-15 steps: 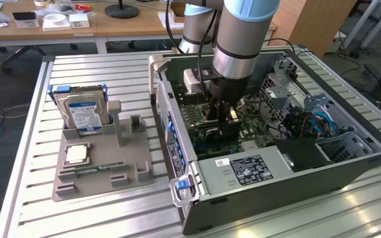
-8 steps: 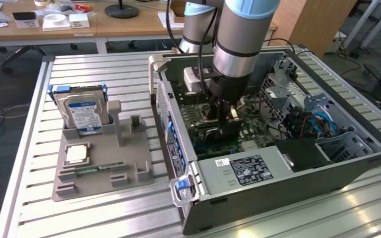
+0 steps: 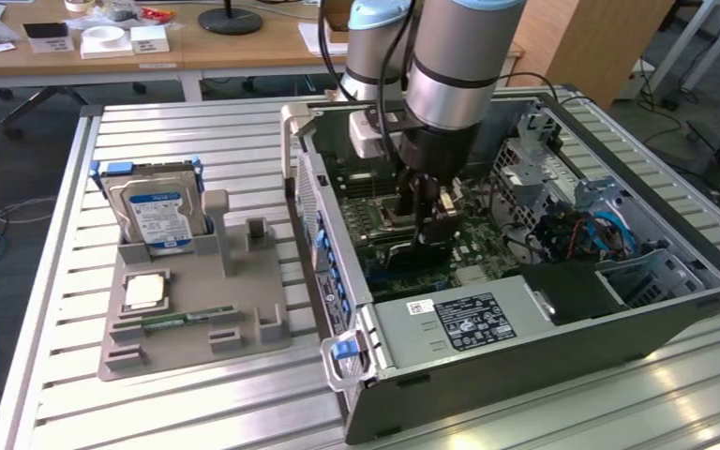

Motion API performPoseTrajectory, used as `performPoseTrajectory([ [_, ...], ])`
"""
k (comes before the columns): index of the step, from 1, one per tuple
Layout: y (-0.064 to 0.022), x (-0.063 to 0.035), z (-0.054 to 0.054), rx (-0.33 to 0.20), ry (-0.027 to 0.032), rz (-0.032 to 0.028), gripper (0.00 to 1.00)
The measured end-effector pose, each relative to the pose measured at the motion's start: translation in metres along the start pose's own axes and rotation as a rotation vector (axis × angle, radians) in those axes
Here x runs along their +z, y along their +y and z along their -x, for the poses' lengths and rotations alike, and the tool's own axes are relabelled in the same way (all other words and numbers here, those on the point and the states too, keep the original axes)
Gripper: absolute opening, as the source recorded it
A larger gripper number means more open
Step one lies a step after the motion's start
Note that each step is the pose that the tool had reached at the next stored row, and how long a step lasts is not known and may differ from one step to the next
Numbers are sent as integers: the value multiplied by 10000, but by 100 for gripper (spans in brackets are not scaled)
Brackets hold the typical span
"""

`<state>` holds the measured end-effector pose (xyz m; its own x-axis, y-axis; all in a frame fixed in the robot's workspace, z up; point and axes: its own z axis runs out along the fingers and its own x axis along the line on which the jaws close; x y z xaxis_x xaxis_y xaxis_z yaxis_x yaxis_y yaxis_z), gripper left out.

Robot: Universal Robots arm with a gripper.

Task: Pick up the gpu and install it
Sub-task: 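Insert the gpu into the slot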

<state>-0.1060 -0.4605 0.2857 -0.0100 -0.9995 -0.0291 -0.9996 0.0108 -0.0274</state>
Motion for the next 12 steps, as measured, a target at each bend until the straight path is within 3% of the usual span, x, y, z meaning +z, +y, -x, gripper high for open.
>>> performPoseTrajectory([
  [12,-8,-295,8,0,-1,0,63],
])
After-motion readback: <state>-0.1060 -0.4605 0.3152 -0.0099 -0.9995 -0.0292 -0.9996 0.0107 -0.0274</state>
